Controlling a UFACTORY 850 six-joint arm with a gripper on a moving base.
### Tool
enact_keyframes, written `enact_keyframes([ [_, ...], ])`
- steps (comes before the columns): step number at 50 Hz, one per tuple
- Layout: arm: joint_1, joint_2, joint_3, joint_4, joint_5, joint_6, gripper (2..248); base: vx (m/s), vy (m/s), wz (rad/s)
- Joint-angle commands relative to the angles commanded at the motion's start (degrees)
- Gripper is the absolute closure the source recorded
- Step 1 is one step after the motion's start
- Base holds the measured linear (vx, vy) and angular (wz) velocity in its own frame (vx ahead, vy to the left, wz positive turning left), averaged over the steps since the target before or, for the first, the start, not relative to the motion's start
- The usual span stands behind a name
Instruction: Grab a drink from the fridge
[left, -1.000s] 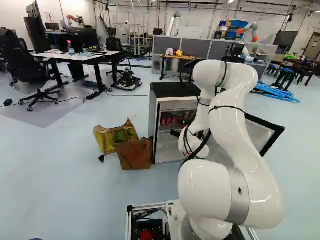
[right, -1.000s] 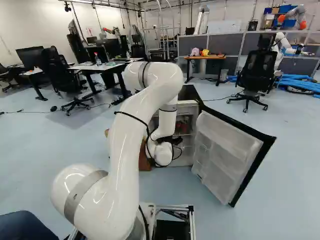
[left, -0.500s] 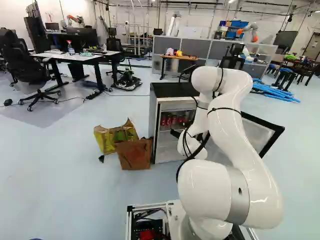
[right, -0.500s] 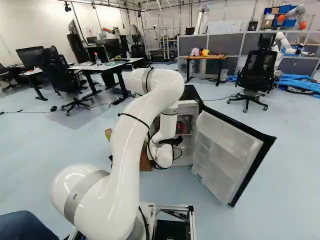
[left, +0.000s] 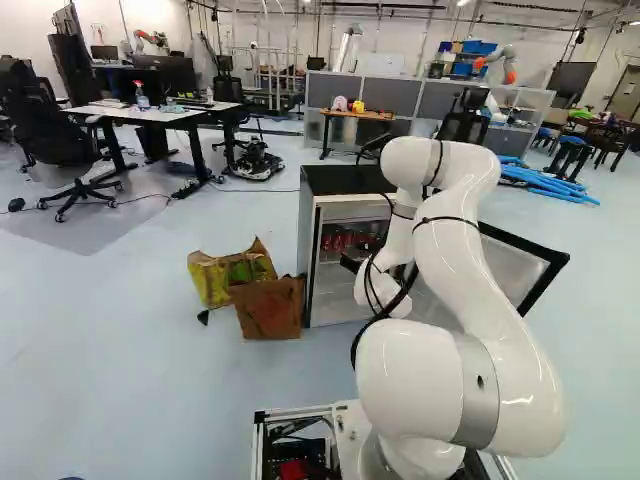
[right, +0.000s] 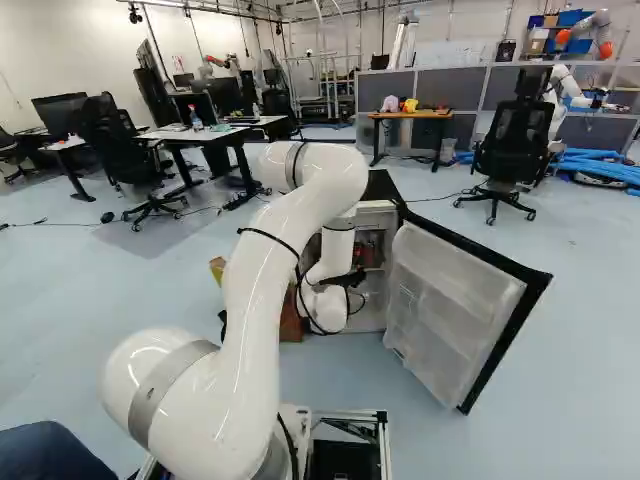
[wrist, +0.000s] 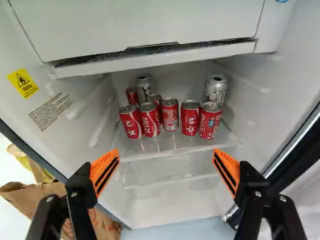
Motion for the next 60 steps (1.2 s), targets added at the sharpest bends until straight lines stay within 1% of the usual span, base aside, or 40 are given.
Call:
enact_keyframes([
  [21, 0.20, -2.87, -5.95, 0.00, 0.00, 0.00, 3, 0.000, 0.000, 0.000],
  [32, 0.12, -4.07, -8.39, 0.20, -0.38, 0.00, 3, 0.000, 0.000, 0.000],
  [43, -0.01, -5.20, -10.66, 0.92, -1.51, 0.00, 3, 0.000, 0.000, 0.000],
  [60, -0.28, -6.98, -14.17, 2.92, -4.30, 0.00, 3, 0.000, 0.000, 0.000],
])
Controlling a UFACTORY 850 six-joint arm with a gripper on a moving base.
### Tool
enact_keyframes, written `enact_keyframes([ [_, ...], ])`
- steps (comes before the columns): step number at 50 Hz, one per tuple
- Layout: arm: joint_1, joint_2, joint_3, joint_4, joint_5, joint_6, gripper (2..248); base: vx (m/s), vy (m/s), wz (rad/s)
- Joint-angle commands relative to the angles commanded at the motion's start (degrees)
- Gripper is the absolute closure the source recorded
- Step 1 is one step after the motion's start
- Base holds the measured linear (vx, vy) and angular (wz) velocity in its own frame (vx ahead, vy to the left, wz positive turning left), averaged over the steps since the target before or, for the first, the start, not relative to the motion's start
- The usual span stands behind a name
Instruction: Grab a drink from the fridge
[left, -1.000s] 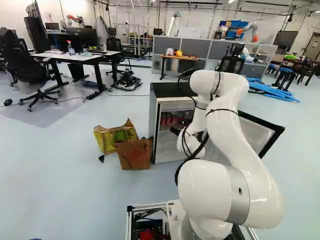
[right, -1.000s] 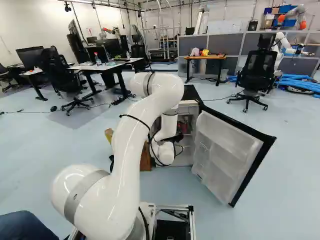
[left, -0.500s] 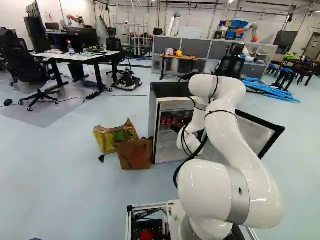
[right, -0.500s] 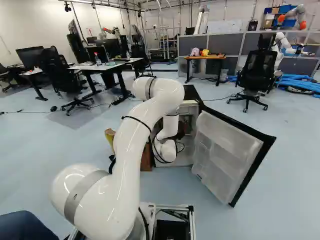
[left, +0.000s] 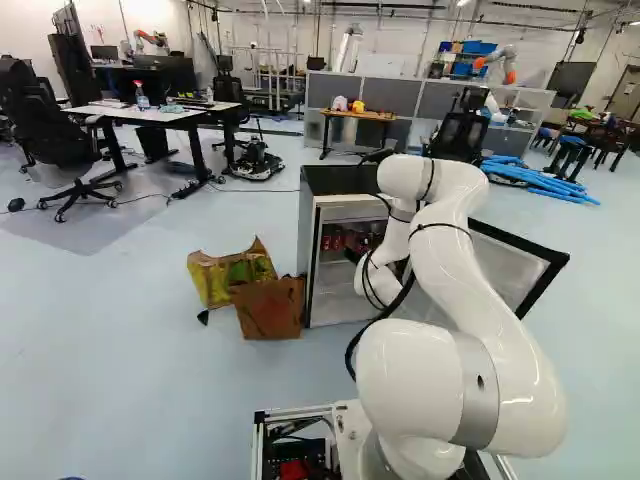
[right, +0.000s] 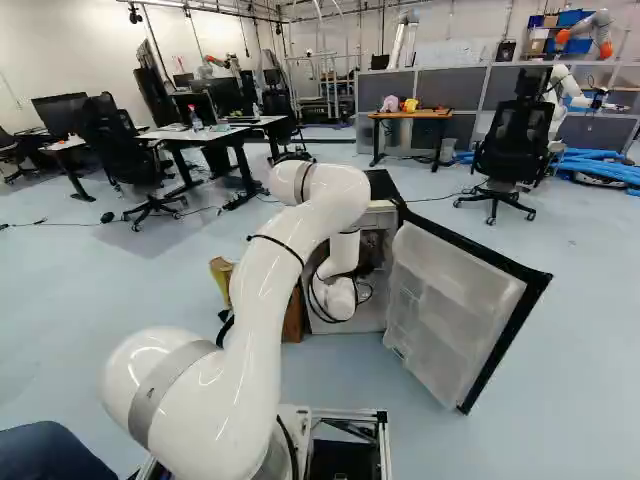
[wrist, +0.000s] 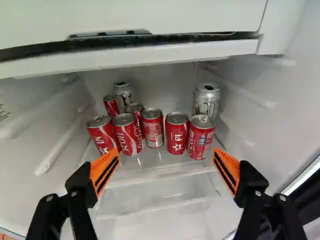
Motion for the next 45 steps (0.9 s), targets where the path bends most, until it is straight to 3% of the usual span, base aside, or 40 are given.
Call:
enact_keyframes([
  [45, 0.24, -3.95, -7.68, 5.44, -6.17, 0.00, 3, 0.000, 0.000, 0.000],
])
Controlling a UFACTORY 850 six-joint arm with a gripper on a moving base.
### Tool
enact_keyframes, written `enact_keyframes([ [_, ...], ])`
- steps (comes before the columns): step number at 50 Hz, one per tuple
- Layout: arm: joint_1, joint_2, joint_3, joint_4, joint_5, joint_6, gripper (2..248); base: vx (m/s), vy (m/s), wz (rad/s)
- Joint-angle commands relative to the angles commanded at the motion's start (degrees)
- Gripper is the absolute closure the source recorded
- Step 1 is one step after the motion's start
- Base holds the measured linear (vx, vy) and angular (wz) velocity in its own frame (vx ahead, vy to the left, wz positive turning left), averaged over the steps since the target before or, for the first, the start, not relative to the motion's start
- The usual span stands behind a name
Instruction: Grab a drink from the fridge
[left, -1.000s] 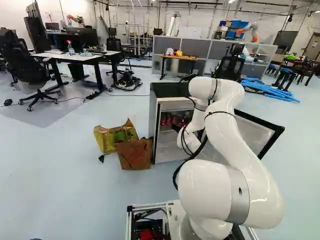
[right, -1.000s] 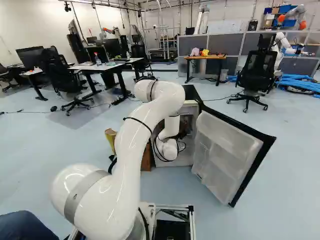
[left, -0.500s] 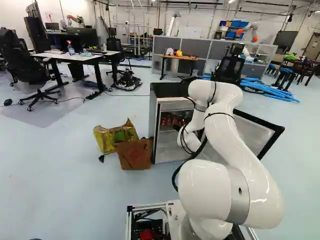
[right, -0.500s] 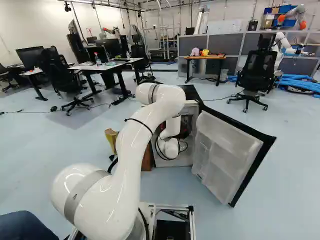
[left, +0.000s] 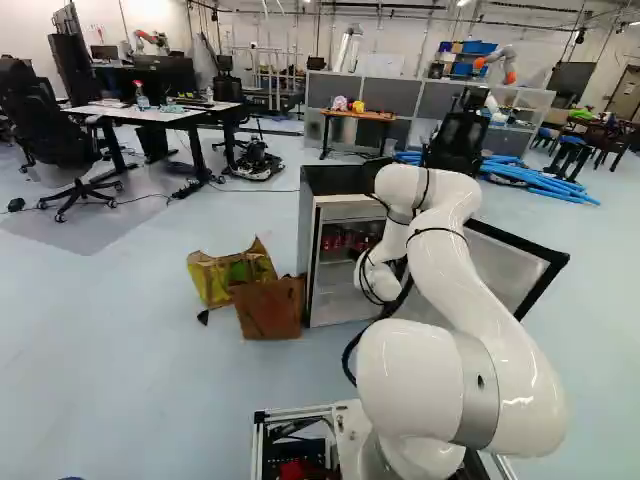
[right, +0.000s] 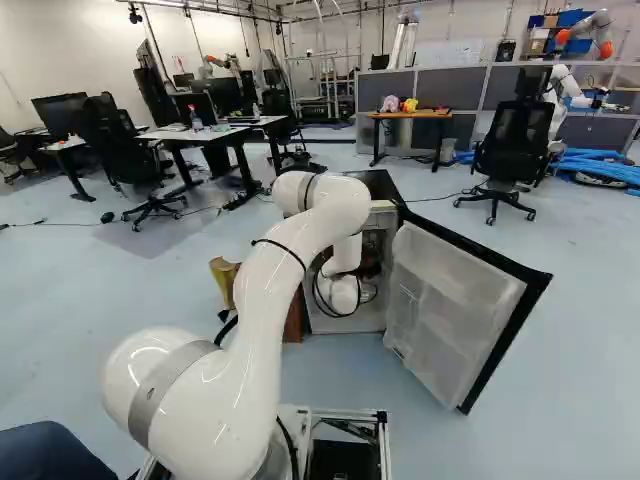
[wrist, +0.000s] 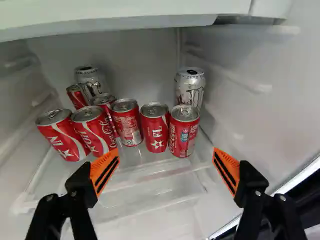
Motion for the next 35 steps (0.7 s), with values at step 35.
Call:
enact_keyframes([
  [35, 0.05, -0.51, -0.98, 1.03, -0.11, 0.00, 38, 0.000, 0.000, 0.000],
])
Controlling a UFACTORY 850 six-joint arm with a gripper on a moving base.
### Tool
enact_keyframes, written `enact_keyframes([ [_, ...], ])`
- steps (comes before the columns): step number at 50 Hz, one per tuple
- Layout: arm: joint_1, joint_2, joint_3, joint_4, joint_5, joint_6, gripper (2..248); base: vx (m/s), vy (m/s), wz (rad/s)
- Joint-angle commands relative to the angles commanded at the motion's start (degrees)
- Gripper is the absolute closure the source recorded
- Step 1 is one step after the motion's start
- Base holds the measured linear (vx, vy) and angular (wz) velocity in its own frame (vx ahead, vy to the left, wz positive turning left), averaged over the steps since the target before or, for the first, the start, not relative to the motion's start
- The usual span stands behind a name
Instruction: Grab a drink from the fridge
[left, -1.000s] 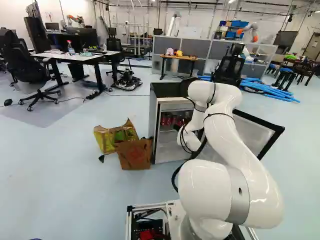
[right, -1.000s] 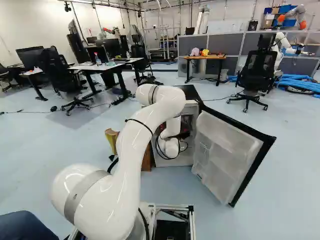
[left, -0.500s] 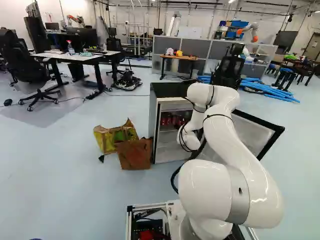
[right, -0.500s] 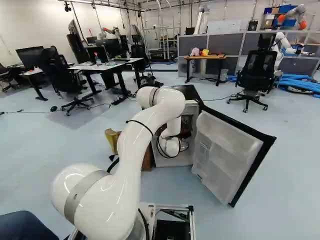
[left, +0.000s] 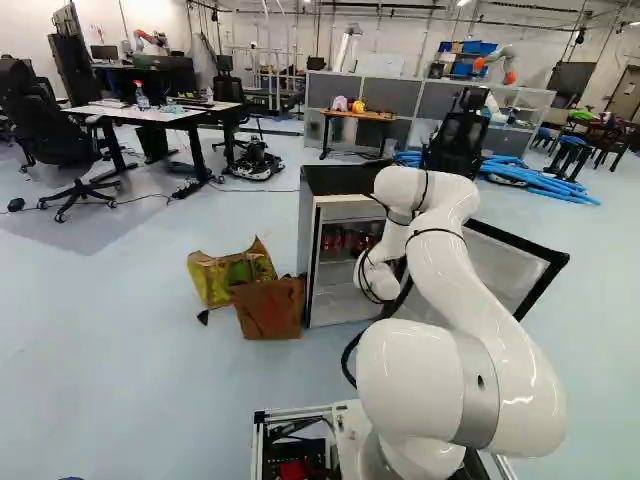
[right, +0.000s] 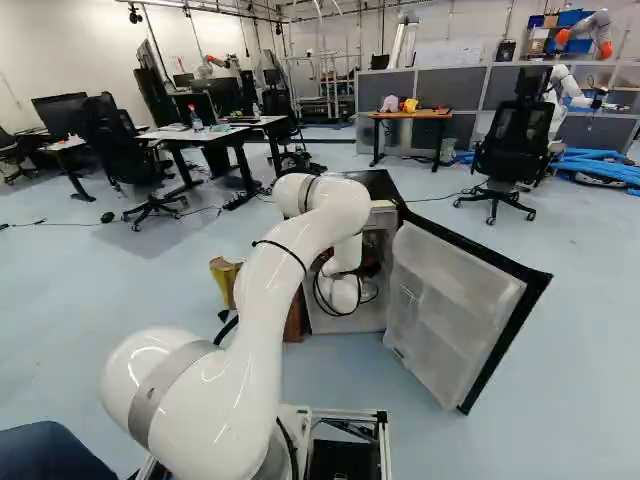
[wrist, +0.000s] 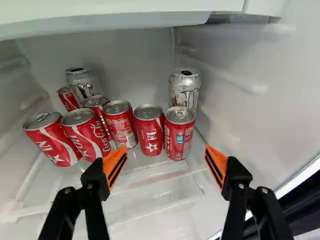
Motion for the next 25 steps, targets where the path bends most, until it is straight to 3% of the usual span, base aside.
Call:
enact_keyframes([
  [9, 0.00, 0.00, 0.00, 0.00, 0.00, 0.00, 49, 0.000, 0.000, 0.000],
  [10, 0.00, 0.00, 0.00, 0.00, 0.00, 0.00, 62, 0.000, 0.000, 0.000],
  [14, 0.00, 0.00, 0.00, 0.00, 0.00, 0.00, 62, 0.000, 0.000, 0.000],
  [15, 0.00, 0.00, 0.00, 0.00, 0.00, 0.00, 74, 0.000, 0.000, 0.000],
  [19, 0.00, 0.00, 0.00, 0.00, 0.00, 0.00, 74, 0.000, 0.000, 0.000],
  [20, 0.00, 0.00, 0.00, 0.00, 0.00, 0.00, 86, 0.000, 0.000, 0.000],
  [25, 0.00, 0.00, 0.00, 0.00, 0.00, 0.00, 86, 0.000, 0.000, 0.000],
])
